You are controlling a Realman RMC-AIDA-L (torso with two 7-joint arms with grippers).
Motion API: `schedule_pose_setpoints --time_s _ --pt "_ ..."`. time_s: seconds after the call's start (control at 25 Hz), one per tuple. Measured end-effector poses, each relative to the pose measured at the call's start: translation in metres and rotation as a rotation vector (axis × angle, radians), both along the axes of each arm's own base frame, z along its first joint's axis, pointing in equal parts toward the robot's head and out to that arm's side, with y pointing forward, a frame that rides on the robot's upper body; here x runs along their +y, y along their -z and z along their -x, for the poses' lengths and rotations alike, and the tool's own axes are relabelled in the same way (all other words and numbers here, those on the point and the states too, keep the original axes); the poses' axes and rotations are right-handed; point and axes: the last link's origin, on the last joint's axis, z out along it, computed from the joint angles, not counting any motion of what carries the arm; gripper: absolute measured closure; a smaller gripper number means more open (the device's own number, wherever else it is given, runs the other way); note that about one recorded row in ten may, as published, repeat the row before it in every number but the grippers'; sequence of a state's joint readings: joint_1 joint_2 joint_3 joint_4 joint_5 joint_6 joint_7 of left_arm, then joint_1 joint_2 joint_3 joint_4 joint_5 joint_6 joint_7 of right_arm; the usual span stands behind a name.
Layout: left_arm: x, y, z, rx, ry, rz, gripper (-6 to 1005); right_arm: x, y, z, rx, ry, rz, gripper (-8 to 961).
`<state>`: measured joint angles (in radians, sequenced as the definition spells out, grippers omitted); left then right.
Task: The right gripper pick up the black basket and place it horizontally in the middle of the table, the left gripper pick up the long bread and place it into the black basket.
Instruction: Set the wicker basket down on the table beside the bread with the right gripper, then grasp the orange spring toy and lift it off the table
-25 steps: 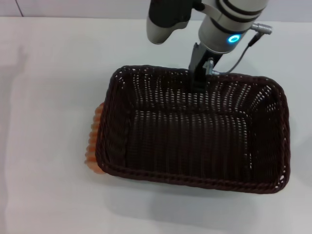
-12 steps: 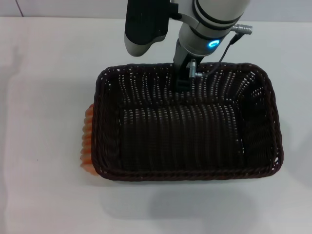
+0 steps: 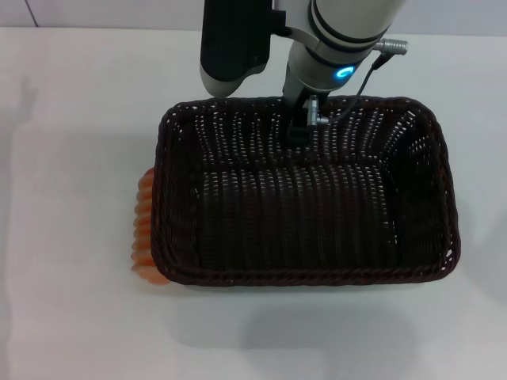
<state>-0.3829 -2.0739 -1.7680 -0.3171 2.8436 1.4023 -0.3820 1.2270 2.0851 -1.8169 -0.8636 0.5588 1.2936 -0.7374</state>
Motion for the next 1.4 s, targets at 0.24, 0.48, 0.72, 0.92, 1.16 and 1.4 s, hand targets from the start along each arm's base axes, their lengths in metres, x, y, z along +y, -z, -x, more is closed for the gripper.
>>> schedule_pose_setpoints --time_s 0.24,0.48,0.72,0.92,1.16,1.4 --pt "-0.001 0.0 0.0 -0.002 0.004 0.0 136 -0.001 0.001 -0.003 -0.007 0.017 -0.013 564" --pt "-0.003 -0.001 0.002 -0.004 0.004 -0.001 136 0.002 -0.001 0.001 0.005 -0.007 -0.061 484" --pt "-0.005 -0.001 0.003 -0.006 0.0 -0.005 136 0.006 -0.001 0.009 0.027 -0.053 -0.115 457" --pt "-0.007 -0.002 0.006 -0.006 -0.007 -0.006 136 0.017 -0.015 0.032 0.182 -0.136 -0.227 458" --pt "-0.007 0.0 0.008 -0.01 -0.014 0.006 137 0.024 -0.041 0.043 0.435 -0.22 -0.351 460" --pt "-0.015 0.003 0.018 -0.068 -0.016 0.041 137 0.009 -0.075 0.041 0.782 -0.333 -0.512 460"
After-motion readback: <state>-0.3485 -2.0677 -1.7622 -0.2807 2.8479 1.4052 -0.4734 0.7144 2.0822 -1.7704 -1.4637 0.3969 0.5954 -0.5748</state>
